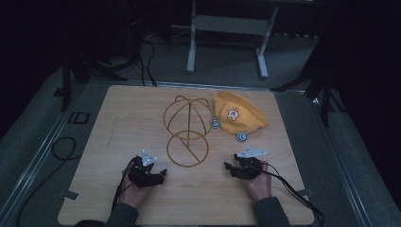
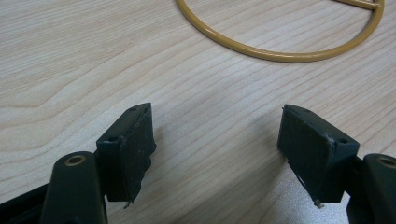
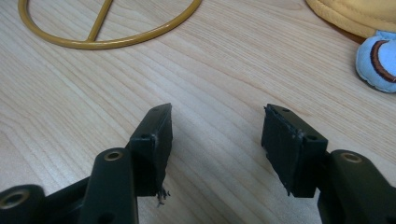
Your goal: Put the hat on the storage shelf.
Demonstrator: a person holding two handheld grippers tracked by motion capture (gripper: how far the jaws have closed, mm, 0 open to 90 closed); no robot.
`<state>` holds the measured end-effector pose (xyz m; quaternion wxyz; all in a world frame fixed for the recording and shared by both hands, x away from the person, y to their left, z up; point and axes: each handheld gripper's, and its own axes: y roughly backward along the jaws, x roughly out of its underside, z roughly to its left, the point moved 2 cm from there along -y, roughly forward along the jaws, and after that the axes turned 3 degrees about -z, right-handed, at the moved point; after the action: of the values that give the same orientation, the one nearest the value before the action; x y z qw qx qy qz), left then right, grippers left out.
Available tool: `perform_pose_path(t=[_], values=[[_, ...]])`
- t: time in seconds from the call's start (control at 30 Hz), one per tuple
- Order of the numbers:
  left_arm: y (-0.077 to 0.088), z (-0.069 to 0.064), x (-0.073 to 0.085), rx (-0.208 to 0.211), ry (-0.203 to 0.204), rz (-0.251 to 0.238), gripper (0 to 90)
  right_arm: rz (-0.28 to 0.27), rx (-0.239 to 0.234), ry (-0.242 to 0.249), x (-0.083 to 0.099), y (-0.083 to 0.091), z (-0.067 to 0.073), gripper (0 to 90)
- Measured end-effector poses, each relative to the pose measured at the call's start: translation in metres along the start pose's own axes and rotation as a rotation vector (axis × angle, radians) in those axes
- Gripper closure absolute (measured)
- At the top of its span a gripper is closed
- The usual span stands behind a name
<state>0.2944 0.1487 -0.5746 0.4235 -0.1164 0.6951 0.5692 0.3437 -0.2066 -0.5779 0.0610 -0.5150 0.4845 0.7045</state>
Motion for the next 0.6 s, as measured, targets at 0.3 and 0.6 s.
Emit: perform_pose_path(t=[0.3, 0.6], values=[[-0.0001, 0.0, -0.0001, 0.0, 0.0, 0.0, 27.4, 0.0, -0.006, 0.006, -0.0004, -0.0007, -0.0006, 42.1], [-0.0001, -0.0001, 0.0, 0.0, 0.0, -0.001, 27.4, 0.005, -0.027, 0.021, -0.0025, -0.0026, -0.0025, 42.2]])
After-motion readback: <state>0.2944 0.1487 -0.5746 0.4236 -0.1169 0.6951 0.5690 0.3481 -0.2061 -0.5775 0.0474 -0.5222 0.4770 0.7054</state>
